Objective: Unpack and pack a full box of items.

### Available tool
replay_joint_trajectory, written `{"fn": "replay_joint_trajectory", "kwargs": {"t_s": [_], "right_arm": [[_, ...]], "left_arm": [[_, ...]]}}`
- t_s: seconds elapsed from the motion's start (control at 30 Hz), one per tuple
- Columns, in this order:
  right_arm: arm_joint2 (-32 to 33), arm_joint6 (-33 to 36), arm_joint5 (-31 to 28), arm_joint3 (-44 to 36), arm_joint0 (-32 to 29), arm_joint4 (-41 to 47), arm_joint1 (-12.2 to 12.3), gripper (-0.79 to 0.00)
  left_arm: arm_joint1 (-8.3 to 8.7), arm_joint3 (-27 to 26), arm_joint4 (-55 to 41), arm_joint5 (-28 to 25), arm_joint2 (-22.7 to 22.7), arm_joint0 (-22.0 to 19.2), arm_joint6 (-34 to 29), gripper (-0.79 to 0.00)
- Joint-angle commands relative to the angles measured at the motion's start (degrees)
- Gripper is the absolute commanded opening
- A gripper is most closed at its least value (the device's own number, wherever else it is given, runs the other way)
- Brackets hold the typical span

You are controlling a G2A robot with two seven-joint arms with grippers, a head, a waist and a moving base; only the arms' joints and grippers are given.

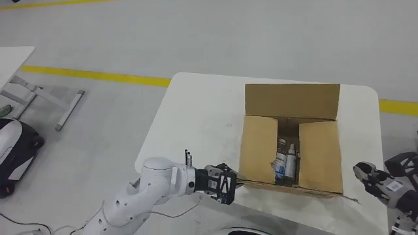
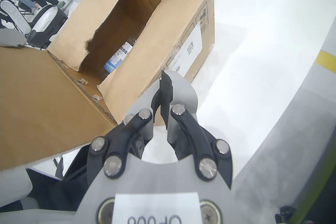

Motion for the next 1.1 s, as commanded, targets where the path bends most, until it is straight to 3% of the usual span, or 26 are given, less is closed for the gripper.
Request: {"fn": "replay_joint_trajectory", "kwargs": {"t_s": [0.0, 0.3, 0.53, 0.9, 1.07], "right_arm": [[0.2, -0.1, 0.3, 0.3, 0.2, 0.4, 0.0, -0.785], [3.1, -0.3, 1.2, 0.7, 0.1, 1.4, 0.4, -0.785], [3.6, 0.1, 2.4, 1.4, 0.7, 2.0, 0.6, -0.785], [2.0, 1.1, 4.1, 1.7, 2.8, 2.0, 0.7, -0.785], [-0.3, 4.3, 7.2, 3.5, 7.2, 1.4, 0.8, -0.785]], "left_arm": [[-0.41, 0.1, -2.9, 1.6, 1.0, -2.1, -4.1, 0.0], [-2.42, 5.1, -11.5, 10.5, 6.7, -11.1, -18.7, 0.0], [-3.74, 9.5, -9.7, 17.0, 11.3, -16.0, -25.5, 0.0], [-4.78, 12.3, -11.3, 22.0, 12.6, -17.8, -31.1, 0.0], [-4.79, 11.7, -11.8, 22.3, 11.5, -17.1, -31.4, 0.0]]}}
